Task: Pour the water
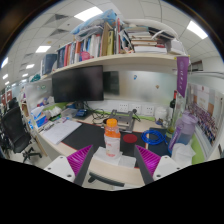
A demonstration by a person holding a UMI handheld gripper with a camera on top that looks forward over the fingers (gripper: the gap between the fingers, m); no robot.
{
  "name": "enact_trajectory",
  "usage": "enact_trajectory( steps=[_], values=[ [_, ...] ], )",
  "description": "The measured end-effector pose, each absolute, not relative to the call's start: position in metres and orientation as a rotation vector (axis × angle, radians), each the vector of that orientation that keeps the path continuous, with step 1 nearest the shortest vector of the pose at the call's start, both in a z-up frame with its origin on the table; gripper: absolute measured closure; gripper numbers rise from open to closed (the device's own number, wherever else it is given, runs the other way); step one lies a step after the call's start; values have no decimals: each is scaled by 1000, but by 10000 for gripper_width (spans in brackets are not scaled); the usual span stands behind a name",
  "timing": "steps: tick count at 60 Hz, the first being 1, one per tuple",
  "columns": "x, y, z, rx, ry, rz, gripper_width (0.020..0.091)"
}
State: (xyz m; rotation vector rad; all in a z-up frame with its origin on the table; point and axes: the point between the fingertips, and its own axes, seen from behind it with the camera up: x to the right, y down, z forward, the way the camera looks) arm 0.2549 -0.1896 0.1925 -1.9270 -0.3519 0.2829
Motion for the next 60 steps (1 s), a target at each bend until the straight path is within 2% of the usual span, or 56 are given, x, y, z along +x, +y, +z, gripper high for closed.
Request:
enact_trajectory(
  steps=[8, 28, 43, 46, 50, 54, 57, 60],
  values=[
    [241, -173, 174, -1933, -356, 304, 256],
    [216, -84, 102, -1926, -208, 238, 254],
    [201, -38, 93, -1831, -166, 107, 254],
    [198, -31, 92, -1821, -149, 96, 285],
    [198, -22, 88, -1818, -122, 72, 381],
    [202, -13, 92, -1789, -92, 37, 442],
    [206, -8, 92, -1769, -72, 12, 520],
    [208, -4, 92, -1758, -60, 10, 542]
  ],
)
